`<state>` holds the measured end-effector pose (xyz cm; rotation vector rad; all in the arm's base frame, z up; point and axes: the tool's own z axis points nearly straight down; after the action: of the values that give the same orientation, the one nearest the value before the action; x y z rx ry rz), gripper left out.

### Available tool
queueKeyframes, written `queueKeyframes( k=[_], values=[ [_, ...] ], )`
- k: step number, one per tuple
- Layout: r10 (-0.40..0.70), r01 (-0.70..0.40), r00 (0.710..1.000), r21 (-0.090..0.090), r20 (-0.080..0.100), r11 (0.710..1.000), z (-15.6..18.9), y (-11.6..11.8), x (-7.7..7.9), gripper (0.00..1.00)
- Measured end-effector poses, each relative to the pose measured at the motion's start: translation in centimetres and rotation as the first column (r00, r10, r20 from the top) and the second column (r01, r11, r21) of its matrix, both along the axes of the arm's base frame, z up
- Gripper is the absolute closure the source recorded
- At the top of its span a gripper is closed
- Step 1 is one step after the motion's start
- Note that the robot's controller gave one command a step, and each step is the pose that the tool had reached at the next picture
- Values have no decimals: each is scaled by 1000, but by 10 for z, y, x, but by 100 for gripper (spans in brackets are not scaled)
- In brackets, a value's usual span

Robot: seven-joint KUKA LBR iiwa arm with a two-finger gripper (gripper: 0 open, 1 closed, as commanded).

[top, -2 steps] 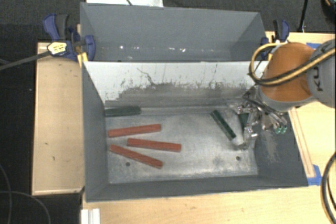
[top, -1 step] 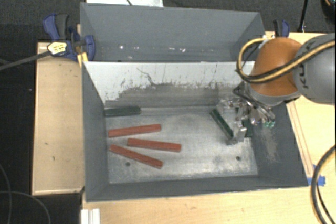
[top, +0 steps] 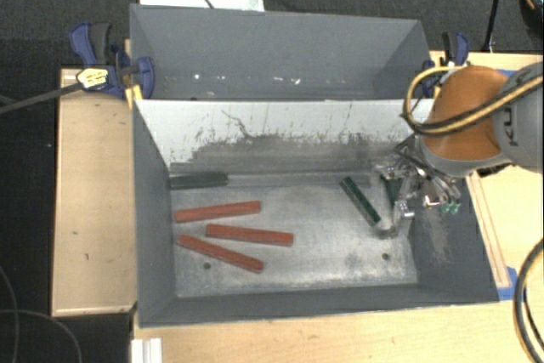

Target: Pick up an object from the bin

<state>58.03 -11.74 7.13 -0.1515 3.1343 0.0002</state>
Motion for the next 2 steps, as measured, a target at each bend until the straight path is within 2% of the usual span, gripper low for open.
queueKeyframes(
  k=[1, 2],
  values=[
    [-8, 8, 1000, 1, 2, 1000, 0, 36, 9, 0],
    [-17, 17, 1000, -1, 4, 1000, 0, 20, 13, 0]
  ],
)
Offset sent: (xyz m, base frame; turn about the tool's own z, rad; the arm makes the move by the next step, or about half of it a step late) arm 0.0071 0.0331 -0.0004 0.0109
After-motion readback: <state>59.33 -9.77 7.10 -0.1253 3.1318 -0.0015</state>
